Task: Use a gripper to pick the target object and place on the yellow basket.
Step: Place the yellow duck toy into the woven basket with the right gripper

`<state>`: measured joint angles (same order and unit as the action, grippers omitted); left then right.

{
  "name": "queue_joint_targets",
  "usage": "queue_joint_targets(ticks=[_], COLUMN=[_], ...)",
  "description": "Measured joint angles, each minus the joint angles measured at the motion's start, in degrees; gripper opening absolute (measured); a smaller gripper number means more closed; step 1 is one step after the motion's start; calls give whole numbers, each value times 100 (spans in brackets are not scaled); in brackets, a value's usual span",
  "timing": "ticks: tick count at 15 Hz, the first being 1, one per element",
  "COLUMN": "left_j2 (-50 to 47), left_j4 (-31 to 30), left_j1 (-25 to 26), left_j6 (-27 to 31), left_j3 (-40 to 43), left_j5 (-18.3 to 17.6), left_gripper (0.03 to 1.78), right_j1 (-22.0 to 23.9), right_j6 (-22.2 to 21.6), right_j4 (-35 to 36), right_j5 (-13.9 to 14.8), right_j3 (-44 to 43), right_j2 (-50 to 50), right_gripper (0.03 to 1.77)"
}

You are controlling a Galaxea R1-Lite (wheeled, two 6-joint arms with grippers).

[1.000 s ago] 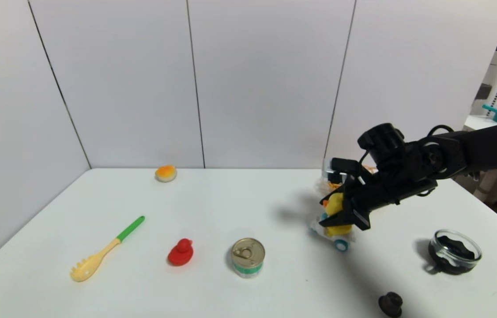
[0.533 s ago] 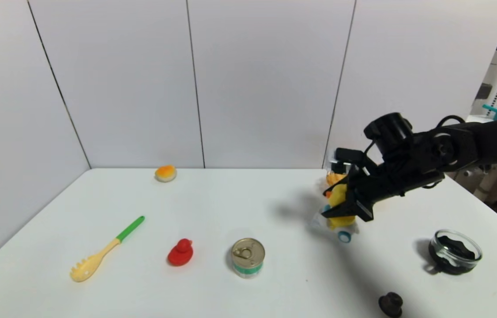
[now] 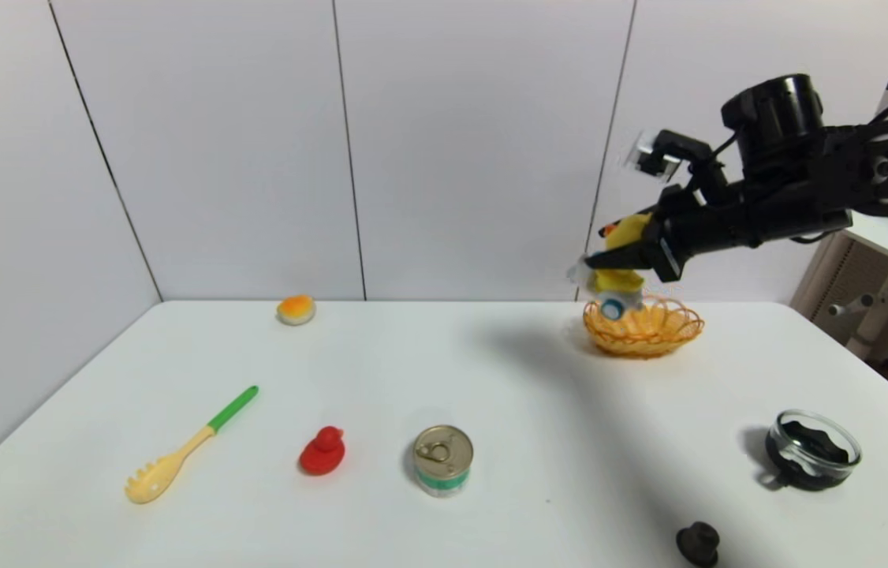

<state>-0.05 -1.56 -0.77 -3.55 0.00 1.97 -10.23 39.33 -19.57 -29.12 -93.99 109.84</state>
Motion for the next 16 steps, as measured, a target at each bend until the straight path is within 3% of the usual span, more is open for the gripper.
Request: queue_joint_targets(ticks=[3,5,8,11,13,16], left_j2=[0,0,0,0,0,0], left_j4=[0,2,0,0,0,0], left_j1=[-2,-2,-2,-2,-2,-2], left_j6=[-2,-2,0,0,-2,0], left_j3=[0,0,0,0,0,0], left_j5=[-7,-5,0,0,2,-7], left_gripper=[169,169,169,169,169,169], right_j1=[404,662,1034,1290,1389,1406], right_j6=[472,1235,2756,4223,4924,5094], right_j4=[17,2,-50,-146,-196,-245], right_j5=[-634,-1037,-1621,-1724,-1721,-1649], right_j3=[-466,-584,-618,-623,-607,-607], right_j2=[201,373,670,1014,1243,1525], right_gripper=[92,92,92,92,92,92])
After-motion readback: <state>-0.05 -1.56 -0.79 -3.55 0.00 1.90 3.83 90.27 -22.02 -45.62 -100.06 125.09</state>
